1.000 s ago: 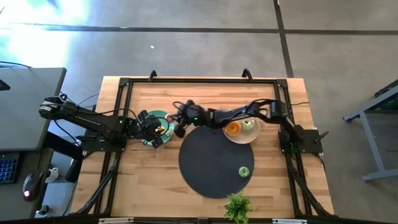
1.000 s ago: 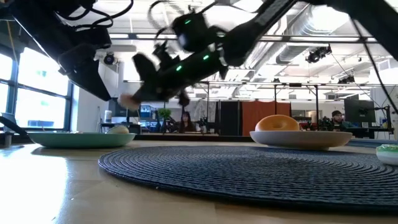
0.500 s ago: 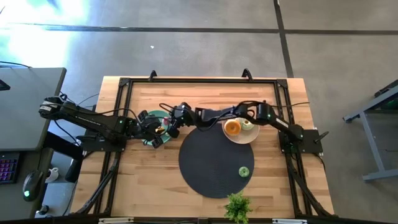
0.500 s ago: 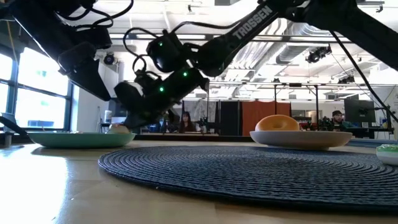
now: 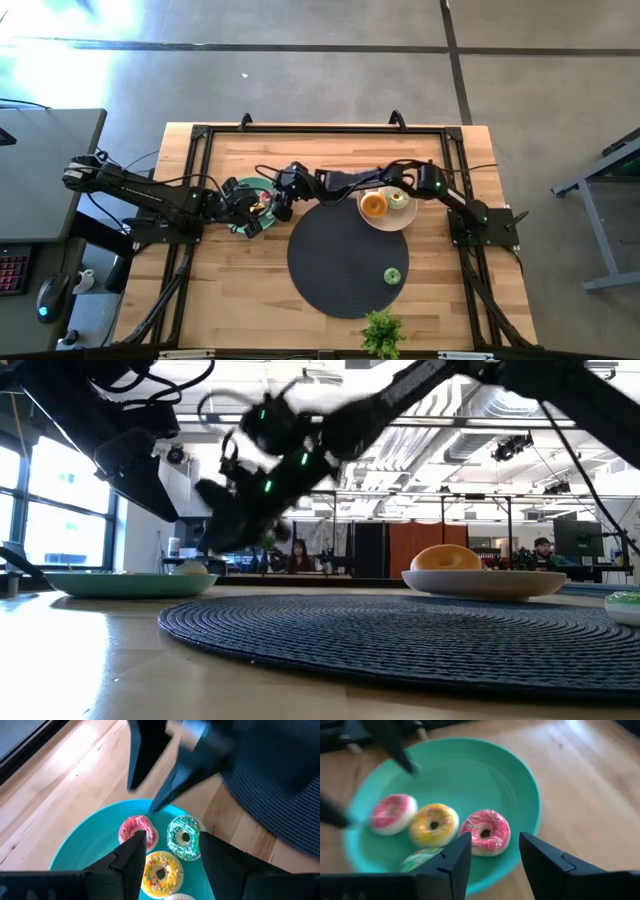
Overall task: Pick & Place donuts
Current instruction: Put the small green donut on the light green plate
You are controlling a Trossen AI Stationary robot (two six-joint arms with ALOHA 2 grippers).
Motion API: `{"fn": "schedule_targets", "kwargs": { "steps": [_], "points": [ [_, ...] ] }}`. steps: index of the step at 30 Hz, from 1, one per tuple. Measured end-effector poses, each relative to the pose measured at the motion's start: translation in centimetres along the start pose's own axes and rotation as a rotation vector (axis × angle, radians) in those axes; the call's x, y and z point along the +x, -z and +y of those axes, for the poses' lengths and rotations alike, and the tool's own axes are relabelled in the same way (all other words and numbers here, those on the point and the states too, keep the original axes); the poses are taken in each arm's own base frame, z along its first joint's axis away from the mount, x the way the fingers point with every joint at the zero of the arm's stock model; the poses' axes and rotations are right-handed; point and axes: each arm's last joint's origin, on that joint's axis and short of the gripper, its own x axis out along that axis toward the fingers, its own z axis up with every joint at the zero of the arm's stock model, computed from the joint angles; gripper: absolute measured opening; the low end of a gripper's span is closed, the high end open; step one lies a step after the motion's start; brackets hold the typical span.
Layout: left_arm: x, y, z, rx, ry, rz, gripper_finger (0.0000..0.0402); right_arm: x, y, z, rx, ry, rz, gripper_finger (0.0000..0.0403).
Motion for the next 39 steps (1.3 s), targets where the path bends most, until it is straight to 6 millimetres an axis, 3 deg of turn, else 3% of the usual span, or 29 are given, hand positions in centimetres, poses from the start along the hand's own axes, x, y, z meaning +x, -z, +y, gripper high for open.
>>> {"fn": "schedule_targets", "kwargs": {
  "steps": [5, 11, 15, 18, 23, 31, 39],
  "points": [
    [0.0, 0.0, 0.0, -0.038, 0.007, 0.003, 0.0179, -5.8, -2.8, 0.9, -0.079, -0.01, 0.164, 0.0173],
    [0.0, 0.1, -0.2, -0.087, 0.053, 0.035, 0.0179, -15.4, -4.7, 3.1, -0.155, -0.03, 0.394, 0.0159],
    [0.1, 0.2, -0.2, -0.084, 0.055, 0.042, 0.0179, -20.7, -4.1, 4.7, -0.131, -0.042, 0.578, 0.015],
    [0.1, 0.2, -0.2, -0.082, 0.049, 0.042, 0.0179, -23.0, -2.7, 5.7, -0.036, -0.054, 0.707, 0.015],
    [0.1, 0.2, -0.2, -0.082, 0.053, 0.045, 0.0179, -23.6, 1.3, 7.0, 0.114, -0.074, 0.852, 0.015],
    [0.1, 0.2, -0.3, -0.084, 0.064, 0.047, 0.0179, -23.9, 8.5, 8.1, 0.261, 0.038, 1.074, 0.0146],
    [0.1, -0.1, -0.5, -0.102, 0.085, 0.024, 0.0179, -23.7, 12.8, 8.6, 0.252, 0.053, 1.13, 0.014]
  ]
}}
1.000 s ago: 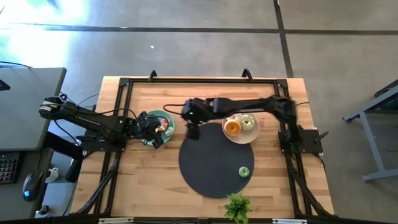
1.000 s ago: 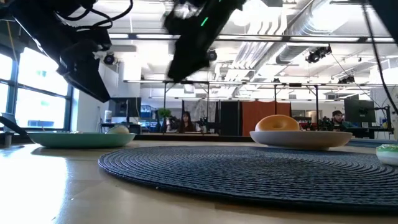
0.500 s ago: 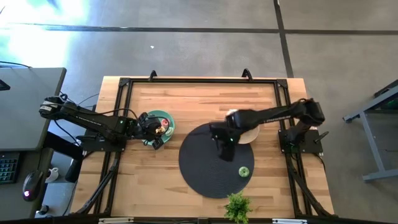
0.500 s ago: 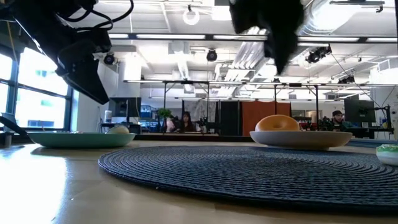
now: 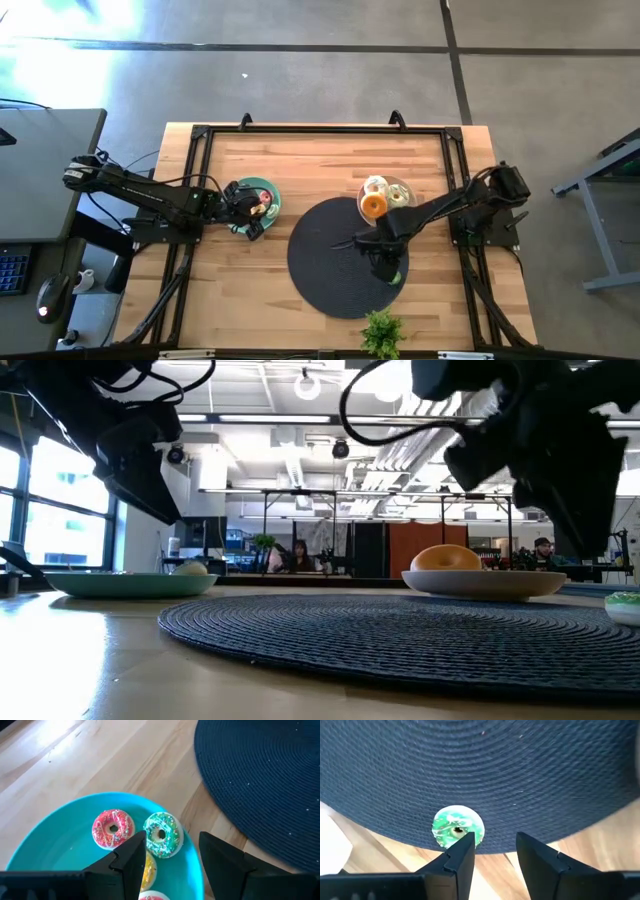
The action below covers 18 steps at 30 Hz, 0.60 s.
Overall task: Pick & Place donuts
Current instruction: Put the small green donut on the light green plate
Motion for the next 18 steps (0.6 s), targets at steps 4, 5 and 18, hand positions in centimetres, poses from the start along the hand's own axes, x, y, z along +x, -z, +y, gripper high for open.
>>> {"fn": "schedule_targets", "kwargs": {
  "steps": [4, 5, 18],
  "points": [
    [0.0, 0.0, 0.0, -0.023, 0.004, 0.001, 0.0179, 1.7, 0.6, 0.0, -0.025, -0.02, 0.0, 0.014],
    [0.0, 0.0, 0.0, -0.028, 0.004, 0.0, 0.0179, 2.1, 0.7, 0.0, -0.032, -0.025, 0.0, 0.014],
    [0.0, -0.4, -0.3, -0.046, 0.031, -0.039, 0.0179, 4.8, 1.4, -0.2, -0.097, -0.048, -0.067, 0.0136]
  ]
}}
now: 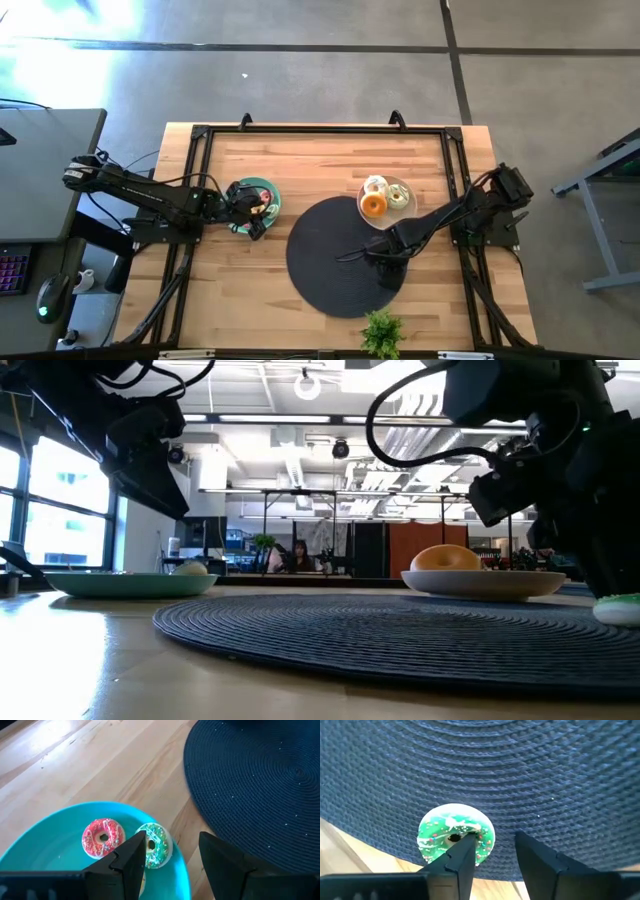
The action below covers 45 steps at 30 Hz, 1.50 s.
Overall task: Pick & Place donuts
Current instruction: Put the small green donut on the light green plate
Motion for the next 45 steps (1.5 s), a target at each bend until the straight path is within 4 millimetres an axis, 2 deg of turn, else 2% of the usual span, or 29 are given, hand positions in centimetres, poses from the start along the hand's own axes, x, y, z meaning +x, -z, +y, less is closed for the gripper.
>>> {"fn": "schedule_targets", "kwargs": {
  "steps": [4, 9, 12, 16, 19, 23, 26, 28, 31, 35, 38, 45],
  "points": [
    [0.0, 0.0, 0.0, 0.002, 0.0, 0.0, 0.0179, 0.1, -0.1, 0.0, -0.022, -0.013, -0.008, 0.0103],
    [0.0, -0.1, 0.1, 0.003, -0.022, -0.017, 0.0179, -0.8, -0.5, 0.8, -0.057, -0.066, -0.001, 0.0018],
    [0.0, -0.1, 0.2, 0.002, -0.056, -0.043, 0.0179, -2.7, -1.1, 2.0, -0.148, -0.122, -0.061, 0.0014],
    [0.0, -0.2, 0.2, 0.001, -0.062, -0.048, 0.0179, -6.3, -2.7, 3.2, -0.247, -0.15, -0.219, 0.0018],
    [0.0, -0.1, 0.1, 0.001, -0.044, -0.035, 0.0179, -8.6, -4.1, 3.6, -0.373, -0.106, -0.391, 0.0005],
    [0.0, -0.1, 0.1, 0.038, -0.044, -0.034, 0.0179, -10.5, -7.4, 3.4, -0.484, 0.064, -0.779, 0.0011],
    [-0.4, -0.3, 0.3, 0.069, -0.052, -0.059, 0.0179, -11.2, -10.6, 2.4, -0.481, 0.145, -1.078, 0.0008],
    [-0.8, -0.5, 0.5, 0.08, -0.06, -0.088, 0.0179, -11.5, -12.8, 1.4, -0.44, 0.141, -1.259, 0.0004],
    [-1.7, -0.9, 0.8, 0.098, -0.049, -0.135, 0.0179, -11.3, -15.8, -0.2, -0.342, 0.09, -1.44, 0.0004],
    [-3.3, -1.4, 1.5, 0.097, -0.014, -0.199, 0.0179, -8.7, -19.2, -2.8, -0.254, -0.037, -1.528, 0.0003],
    [-4.2, -1.6, 1.9, 0.087, 0.007, -0.236, 0.0179, -7.0, -21.9, -3.8, -0.217, -0.074, -1.505, 0.0003],
    [-4.9, -1.8, 2.3, 0.067, 0.024, -0.265, 0.0179, -5.4, -27.5, -3.8, -0.238, -0.074, -1.345, 0.0002]
  ]
}}
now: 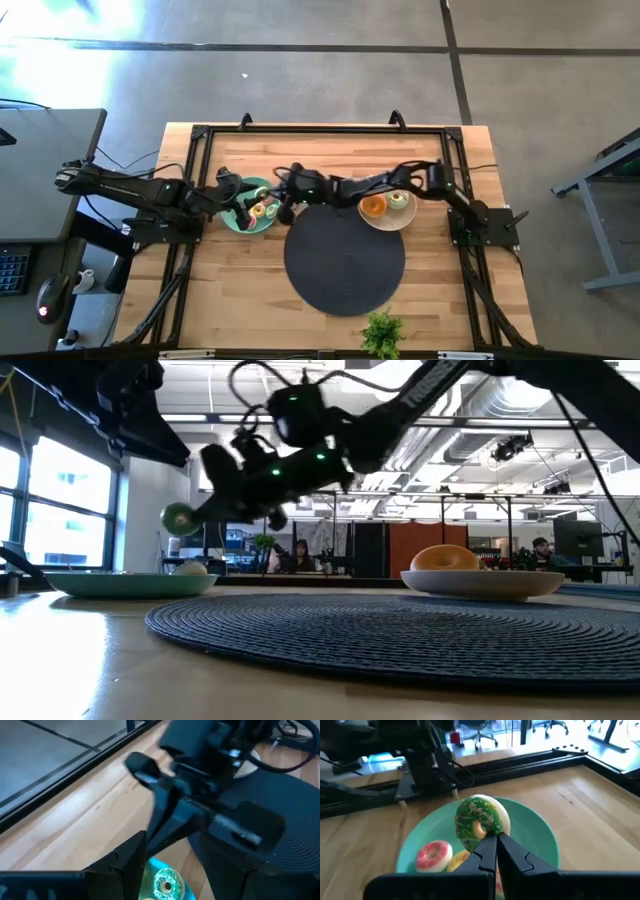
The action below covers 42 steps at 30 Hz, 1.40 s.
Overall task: Pick & Place donuts
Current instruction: Put the small green donut on the light green plate, then return to Home Position
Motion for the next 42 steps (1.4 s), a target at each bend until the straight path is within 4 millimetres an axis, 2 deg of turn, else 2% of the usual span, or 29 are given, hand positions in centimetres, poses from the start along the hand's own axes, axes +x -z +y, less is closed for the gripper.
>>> {"fn": "schedule_targets", "kwargs": {
  "steps": [5, 12, 19, 29, 33, 37, 42],
  "points": [
    [0.0, 0.0, 0.0, 0.032, 0.016, 0.007, 0.0179, 2.5, -1.7, -1.1, 0.037, 0.036, 0.049, 0.0001],
    [0.0, 0.0, -0.1, 0.027, 0.03, 0.014, 0.0179, 5.0, -1.3, -2.1, 0.019, 0.048, 0.067, 0.0007],
    [0.0, 0.1, -0.1, 0.026, 0.037, 0.017, 0.0179, 5.4, -0.6, -2.2, 0.002, 0.05, 0.08, 0.0035],
    [0.0, 0.1, -0.1, 0.026, 0.041, 0.019, 0.0179, 5.3, -1.0, -2.2, -0.038, 0.055, 0.066, 0.0125],
    [0.0, 0.0, -0.1, 0.025, 0.043, 0.016, 0.0179, 4.1, -3.1, -1.8, -0.067, 0.051, 0.072, 0.0148],
    [-0.1, -0.2, -0.2, 0.014, 0.043, 0.003, 0.0179, 1.7, -6.0, -0.8, -0.108, 0.055, 0.152, 0.0158],
    [-0.4, -0.2, 0.1, 0.008, 0.047, -0.008, 0.0179, -4.7, -12.4, 1.6, -0.19, 0.046, 0.212, 0.015]
  ]
}}
